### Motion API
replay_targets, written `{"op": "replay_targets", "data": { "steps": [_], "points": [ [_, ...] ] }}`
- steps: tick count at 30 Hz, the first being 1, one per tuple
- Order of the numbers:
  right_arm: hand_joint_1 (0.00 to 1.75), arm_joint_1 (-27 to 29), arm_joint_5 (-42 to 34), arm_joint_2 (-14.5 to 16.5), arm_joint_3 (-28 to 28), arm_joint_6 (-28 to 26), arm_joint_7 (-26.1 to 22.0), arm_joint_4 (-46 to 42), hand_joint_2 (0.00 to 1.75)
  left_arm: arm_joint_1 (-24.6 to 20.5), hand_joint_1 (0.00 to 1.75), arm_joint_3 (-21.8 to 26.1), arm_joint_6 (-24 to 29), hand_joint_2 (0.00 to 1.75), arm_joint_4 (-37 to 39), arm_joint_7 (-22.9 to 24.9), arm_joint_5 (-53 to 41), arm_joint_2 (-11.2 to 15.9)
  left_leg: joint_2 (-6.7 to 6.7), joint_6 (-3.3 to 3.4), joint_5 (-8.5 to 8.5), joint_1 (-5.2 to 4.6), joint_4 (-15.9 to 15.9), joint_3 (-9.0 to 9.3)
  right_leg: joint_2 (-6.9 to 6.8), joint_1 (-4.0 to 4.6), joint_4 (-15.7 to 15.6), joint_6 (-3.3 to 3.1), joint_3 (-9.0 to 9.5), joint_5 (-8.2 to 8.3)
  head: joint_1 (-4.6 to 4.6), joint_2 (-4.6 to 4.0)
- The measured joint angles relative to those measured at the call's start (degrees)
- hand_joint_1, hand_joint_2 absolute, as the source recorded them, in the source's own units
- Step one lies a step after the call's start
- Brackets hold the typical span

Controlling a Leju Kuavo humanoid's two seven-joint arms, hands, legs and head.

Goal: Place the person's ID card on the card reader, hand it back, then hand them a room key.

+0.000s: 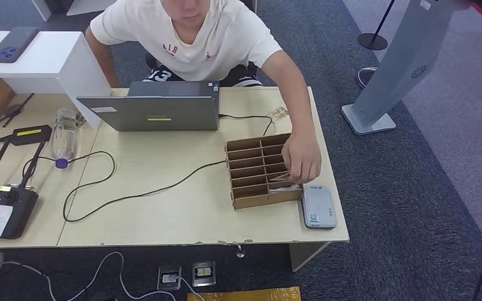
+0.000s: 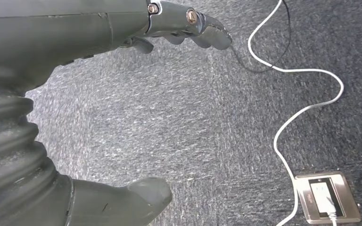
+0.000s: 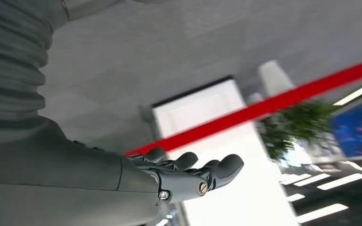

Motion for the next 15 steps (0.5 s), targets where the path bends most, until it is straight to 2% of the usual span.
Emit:
{"op": "replay_targets", "data": {
  "steps": [4,10,12,15],
  "points": [
    [0.0,4.9,0.0,0.9,-6.5,0.5,2.6,2.5,1.75,-0.1,0.0,0.3,0.0,1.75,0.0,0.4,0.4,-0.1,0.15,-0.01,-0.01,0.0,0.0,0.03,0.17,0.0,0.0,0.0,-0.04,0.0,-0.02,0.0],
    [0.0,11.3,1.0,3.7,-12.9,5.4,12.1,6.2,1.75,-0.2,0.0,0.6,-0.6,1.75,0.0,1.4,1.5,-0.4,0.13,-0.04,-0.03,0.06,0.0,0.02,0.19,0.05,0.0,-0.02,-0.01,-0.02,-0.01,0.0],
    [0.0,13.3,3.7,5.5,-13.8,9.9,17.8,7.4,1.75,-0.2,0.0,0.8,-1.4,1.75,0.0,1.7,1.5,-0.4,0.15,-0.07,-0.04,0.09,0.0,0.03,0.21,0.08,0.0,-0.02,-0.01,-0.02,-0.02,0.0],
    [0.0,15.5,8.2,8.7,-14.2,20.8,28.2,9.2,1.75,-0.3,0.0,0.8,-2.6,1.75,0.0,2.1,1.5,-0.4,0.16,-0.08,-0.05,0.16,0.0,0.03,0.25,0.14,0.0,-0.03,-0.01,-0.02,-0.02,0.0]
  ]
}}
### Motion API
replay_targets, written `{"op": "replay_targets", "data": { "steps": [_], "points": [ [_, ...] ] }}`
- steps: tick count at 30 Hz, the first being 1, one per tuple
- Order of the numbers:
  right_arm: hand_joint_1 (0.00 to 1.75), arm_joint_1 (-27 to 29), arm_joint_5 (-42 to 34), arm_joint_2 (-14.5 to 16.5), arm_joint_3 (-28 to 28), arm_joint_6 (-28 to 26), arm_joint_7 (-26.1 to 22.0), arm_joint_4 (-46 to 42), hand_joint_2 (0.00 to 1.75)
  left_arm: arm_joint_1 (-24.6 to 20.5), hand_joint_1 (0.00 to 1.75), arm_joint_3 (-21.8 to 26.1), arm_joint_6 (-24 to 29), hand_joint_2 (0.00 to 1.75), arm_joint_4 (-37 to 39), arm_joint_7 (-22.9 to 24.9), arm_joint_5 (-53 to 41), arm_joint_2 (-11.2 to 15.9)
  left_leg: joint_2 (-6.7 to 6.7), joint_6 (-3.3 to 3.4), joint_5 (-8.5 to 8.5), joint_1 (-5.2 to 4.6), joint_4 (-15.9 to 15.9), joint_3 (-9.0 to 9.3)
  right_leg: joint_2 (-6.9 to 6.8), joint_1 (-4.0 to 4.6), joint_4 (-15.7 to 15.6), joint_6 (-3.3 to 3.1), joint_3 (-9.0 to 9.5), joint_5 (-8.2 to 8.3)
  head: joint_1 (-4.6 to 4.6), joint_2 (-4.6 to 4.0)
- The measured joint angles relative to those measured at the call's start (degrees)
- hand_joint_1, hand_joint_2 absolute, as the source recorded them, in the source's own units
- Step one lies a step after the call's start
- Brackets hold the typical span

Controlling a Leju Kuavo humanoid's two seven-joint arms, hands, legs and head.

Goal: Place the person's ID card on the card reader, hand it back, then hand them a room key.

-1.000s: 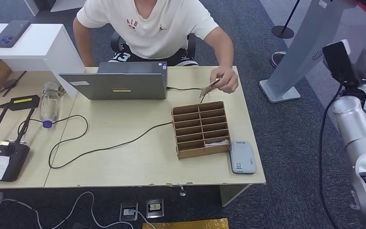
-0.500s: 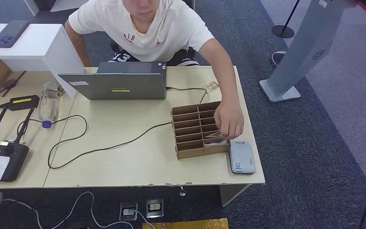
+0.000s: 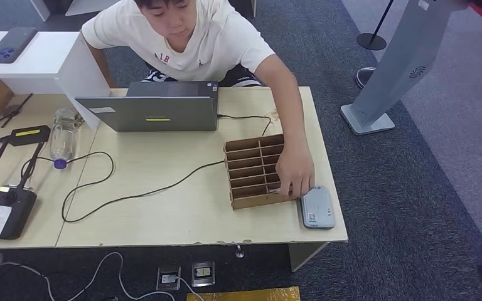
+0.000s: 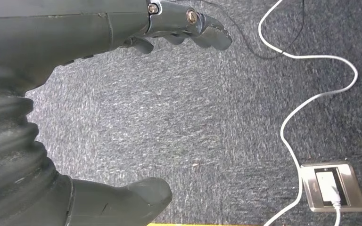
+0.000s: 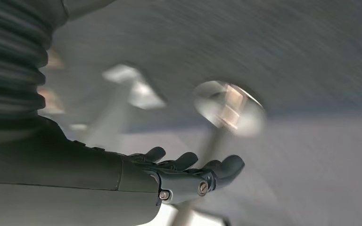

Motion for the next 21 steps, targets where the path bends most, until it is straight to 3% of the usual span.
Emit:
{"op": "replay_targets", "data": {
  "steps": [2,10,21],
  "points": [
    [0.0,1.0,1.4,1.9,0.0,4.1,3.1,1.0,1.75,0.0,0.0,0.1,-0.3,1.75,0.0,0.1,0.0,0.0,0.01,0.0,0.0,-0.02,0.0,0.0,0.01,-0.02,0.0,-0.01,-0.02,-0.01,-0.02,0.0],
    [0.0,1.7,5.5,6.3,0.0,16.7,6.4,3.1,1.75,-0.1,0.0,0.4,-1.2,1.75,0.0,0.4,0.2,0.3,0.05,-0.04,0.03,-0.02,0.0,0.04,0.06,-0.02,0.1,-0.03,-0.02,-0.02,0.02,0.0],
    [0.0,1.7,8.3,12.9,0.8,19.4,3.5,4.1,1.75,-0.2,0.0,2.3,-1.4,1.75,0.0,0.7,5.4,0.5,0.05,-0.06,0.04,-0.01,0.0,0.04,0.07,-0.01,0.1,-0.03,-0.02,-0.02,0.02,0.0]
  ]
}}
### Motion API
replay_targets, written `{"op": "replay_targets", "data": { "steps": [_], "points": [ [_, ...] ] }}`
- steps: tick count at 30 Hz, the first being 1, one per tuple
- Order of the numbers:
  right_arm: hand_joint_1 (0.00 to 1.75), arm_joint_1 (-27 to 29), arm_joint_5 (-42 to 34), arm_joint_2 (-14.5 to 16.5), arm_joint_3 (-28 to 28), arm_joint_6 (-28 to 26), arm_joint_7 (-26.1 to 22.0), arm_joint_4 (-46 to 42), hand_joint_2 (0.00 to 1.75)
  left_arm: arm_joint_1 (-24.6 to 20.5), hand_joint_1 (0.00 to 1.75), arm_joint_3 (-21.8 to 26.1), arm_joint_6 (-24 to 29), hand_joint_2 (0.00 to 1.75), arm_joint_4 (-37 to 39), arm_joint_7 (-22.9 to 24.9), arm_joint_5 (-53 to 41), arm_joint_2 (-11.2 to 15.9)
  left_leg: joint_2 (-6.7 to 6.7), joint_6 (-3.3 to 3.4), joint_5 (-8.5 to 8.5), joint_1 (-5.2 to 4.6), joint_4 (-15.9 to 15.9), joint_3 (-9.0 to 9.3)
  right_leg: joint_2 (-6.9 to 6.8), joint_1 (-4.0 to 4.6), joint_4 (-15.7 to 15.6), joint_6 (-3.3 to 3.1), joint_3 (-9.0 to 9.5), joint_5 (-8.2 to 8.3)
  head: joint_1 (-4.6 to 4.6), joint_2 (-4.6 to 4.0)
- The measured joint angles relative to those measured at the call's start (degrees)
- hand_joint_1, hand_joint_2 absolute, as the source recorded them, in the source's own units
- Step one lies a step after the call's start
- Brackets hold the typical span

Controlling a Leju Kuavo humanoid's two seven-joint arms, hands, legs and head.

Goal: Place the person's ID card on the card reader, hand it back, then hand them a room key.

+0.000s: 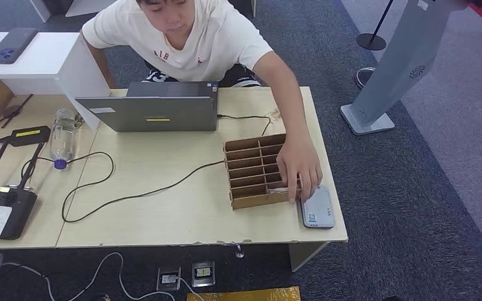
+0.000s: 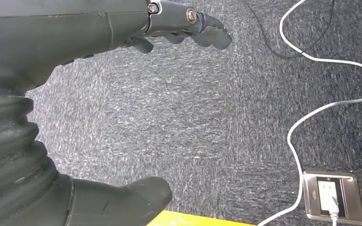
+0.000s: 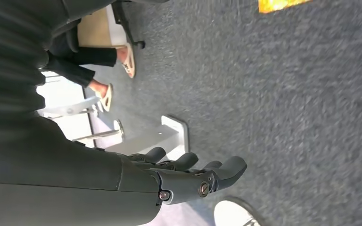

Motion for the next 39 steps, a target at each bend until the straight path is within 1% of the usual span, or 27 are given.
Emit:
{"op": "replay_targets", "data": {
  "steps": [8,21,33,39],
  "points": [
    [0.0,0.0,0.3,1.7,0.6,0.0,-0.9,0.0,1.75,-0.1,0.0,0.9,-0.2,1.75,0.0,0.0,0.1,0.2,0.0,0.0,0.0,-0.02,0.0,0.0,0.0,-0.02,0.0,0.0,0.0,0.0,0.01,0.0],
    [0.0,0.0,0.8,2.6,1.0,0.0,-1.5,0.1,1.75,-0.1,0.0,1.2,-0.2,1.75,0.0,0.6,0.1,1.2,0.0,0.0,0.0,-0.02,0.0,0.0,0.0,-0.01,0.0,0.0,0.0,0.0,0.01,0.0],
    [0.0,0.0,0.8,2.5,1.0,-0.1,-1.6,0.1,1.75,-0.1,0.0,1.1,-0.7,1.75,0.0,3.0,-0.5,4.5,0.0,0.0,0.0,-0.01,0.0,0.0,0.0,-0.01,0.0,0.0,0.0,0.0,0.0,0.0],
    [0.0,0.0,0.6,2.5,1.0,0.0,-1.6,0.1,1.75,-0.1,0.0,1.1,-1.1,1.75,0.0,3.1,-0.4,5.1,0.0,0.0,0.0,-0.02,0.0,0.0,0.0,-0.01,0.0,0.0,0.01,0.0,0.02,0.0]
  ]
}}
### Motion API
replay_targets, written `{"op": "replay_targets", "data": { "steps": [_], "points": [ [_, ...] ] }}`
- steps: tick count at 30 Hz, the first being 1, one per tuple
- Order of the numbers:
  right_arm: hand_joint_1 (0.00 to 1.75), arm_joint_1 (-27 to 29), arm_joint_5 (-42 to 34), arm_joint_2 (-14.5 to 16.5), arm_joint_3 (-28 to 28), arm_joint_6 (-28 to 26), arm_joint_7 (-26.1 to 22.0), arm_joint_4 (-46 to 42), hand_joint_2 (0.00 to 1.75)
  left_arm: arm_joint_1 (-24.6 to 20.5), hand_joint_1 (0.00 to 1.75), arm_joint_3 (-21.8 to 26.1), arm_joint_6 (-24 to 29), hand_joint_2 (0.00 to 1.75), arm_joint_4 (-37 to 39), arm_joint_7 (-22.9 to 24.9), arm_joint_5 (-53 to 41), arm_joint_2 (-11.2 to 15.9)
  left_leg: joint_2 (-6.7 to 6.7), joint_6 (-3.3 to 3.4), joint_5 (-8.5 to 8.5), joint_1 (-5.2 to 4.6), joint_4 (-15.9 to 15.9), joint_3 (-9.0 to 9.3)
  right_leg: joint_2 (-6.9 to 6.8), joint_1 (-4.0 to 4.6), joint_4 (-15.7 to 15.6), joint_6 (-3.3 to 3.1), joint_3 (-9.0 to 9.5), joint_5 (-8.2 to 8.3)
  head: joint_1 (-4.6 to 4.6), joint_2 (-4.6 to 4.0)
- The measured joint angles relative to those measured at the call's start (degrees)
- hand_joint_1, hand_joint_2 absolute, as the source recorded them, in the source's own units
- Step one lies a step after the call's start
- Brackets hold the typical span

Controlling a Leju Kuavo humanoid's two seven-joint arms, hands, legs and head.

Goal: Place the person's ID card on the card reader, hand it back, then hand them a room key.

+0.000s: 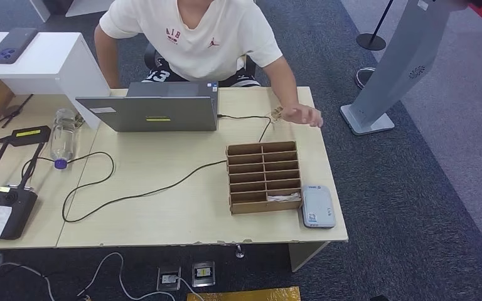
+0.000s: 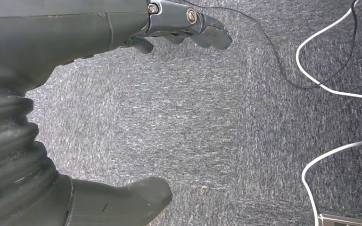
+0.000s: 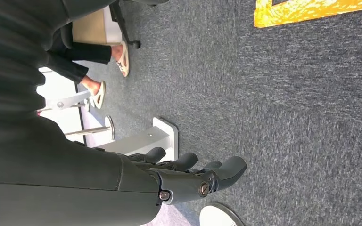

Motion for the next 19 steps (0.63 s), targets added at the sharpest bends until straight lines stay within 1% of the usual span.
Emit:
{"op": "replay_targets", "data": {
  "steps": [19],
  "points": [
    [0.0,0.0,-0.3,0.0,0.0,0.1,-0.1,0.0,1.75,0.0,0.0,0.0,-0.5,1.75,0.0,1.2,-0.9,0.9,0.0,0.0,0.0,0.0,0.0,0.0,0.0,0.0,0.0,0.0,0.0,0.0,-0.01,0.0]
  ]
}}
